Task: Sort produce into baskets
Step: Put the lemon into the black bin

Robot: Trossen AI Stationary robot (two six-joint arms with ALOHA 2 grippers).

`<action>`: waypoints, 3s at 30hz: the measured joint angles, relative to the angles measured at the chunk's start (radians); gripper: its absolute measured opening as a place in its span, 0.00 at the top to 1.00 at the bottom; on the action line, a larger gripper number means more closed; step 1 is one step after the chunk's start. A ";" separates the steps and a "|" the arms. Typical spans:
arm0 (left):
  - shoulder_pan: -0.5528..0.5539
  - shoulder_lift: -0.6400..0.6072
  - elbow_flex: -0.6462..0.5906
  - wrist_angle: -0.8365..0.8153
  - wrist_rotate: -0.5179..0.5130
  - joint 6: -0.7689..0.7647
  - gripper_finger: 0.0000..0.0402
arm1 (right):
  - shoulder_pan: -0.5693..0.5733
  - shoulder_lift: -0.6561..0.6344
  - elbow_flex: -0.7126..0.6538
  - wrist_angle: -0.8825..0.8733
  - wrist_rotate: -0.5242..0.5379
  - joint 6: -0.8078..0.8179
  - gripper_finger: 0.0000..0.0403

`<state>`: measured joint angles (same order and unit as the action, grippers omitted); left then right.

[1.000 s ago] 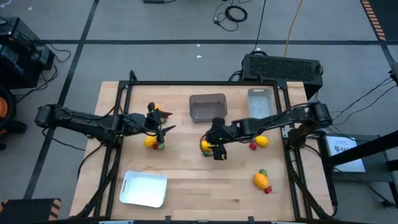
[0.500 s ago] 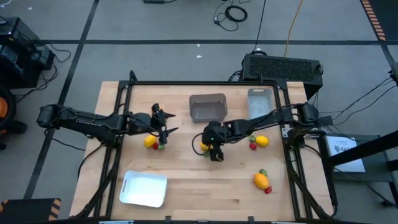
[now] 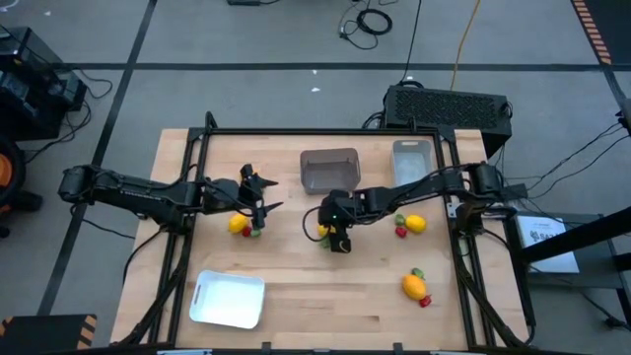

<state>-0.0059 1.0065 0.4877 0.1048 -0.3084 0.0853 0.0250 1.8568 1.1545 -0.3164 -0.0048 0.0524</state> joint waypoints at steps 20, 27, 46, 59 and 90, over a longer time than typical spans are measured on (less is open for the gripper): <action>0.000 0.000 -0.001 -0.009 0.000 0.001 0.28 | 0.000 0.050 0.020 -0.062 0.009 0.015 0.54; 0.000 0.000 -0.001 -0.008 0.000 0.001 0.28 | 0.000 0.050 0.186 -0.197 0.030 -0.066 0.51; 0.000 -0.001 -0.002 -0.090 -0.079 0.001 0.28 | -0.299 0.039 0.344 -0.246 0.129 -0.266 0.50; 0.000 -0.001 -0.002 -0.107 -0.093 -0.001 0.28 | -0.393 0.040 0.343 -0.233 0.028 -0.217 0.38; 0.000 -0.001 -0.002 -0.090 -0.093 -0.001 0.28 | -0.262 -0.149 0.302 -0.972 -0.029 0.094 0.30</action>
<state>-0.0059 1.0056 0.4862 0.0145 -0.4013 0.0841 -0.2367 1.7076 1.4564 -1.2882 -0.0334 0.1460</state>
